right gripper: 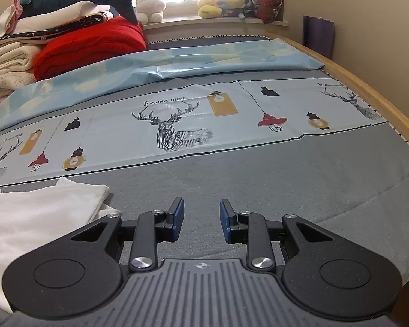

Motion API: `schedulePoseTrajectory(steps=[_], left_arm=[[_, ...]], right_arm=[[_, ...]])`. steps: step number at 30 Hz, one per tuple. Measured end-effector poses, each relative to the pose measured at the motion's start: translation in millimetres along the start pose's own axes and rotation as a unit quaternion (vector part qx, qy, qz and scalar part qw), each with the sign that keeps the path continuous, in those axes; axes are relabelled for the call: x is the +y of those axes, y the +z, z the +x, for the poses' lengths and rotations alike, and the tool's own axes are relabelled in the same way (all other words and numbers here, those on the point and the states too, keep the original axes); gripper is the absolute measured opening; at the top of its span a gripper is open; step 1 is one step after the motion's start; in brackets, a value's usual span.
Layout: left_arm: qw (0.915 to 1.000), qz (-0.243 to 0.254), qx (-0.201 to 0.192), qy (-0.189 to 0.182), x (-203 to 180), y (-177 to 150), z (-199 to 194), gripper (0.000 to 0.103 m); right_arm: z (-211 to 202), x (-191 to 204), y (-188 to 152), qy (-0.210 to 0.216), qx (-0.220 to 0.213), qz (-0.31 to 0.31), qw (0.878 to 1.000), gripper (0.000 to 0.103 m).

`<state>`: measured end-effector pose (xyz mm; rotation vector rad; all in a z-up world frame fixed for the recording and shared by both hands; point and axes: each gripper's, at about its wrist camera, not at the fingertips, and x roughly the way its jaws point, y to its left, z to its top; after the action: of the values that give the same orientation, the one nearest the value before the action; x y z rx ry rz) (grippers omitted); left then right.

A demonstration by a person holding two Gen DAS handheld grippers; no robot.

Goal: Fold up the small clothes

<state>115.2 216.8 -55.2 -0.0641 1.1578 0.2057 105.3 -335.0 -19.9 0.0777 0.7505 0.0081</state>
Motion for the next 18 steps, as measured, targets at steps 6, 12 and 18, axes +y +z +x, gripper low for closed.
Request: schedulePoseTrajectory(steps=[6, 12, 18], left_arm=[[0.9917, -0.014, -0.037, -0.122, -63.7, 14.7, -44.3, 0.011], [0.9651, -0.018, -0.032, -0.259, -165.3, 24.0, -62.3, 0.010], [0.9474, 0.007, -0.018, -0.319, -262.9, 23.5, -59.3, 0.011]], right_arm=[[-0.8, -5.6, 1.1, 0.011, -0.001, 0.013, 1.000, 0.029], [-2.4, -3.5, -0.4, 0.022, 0.001, 0.003, 1.000, 0.029], [-0.5, 1.0, -0.9, 0.025, 0.006, -0.006, 1.000, 0.029]])
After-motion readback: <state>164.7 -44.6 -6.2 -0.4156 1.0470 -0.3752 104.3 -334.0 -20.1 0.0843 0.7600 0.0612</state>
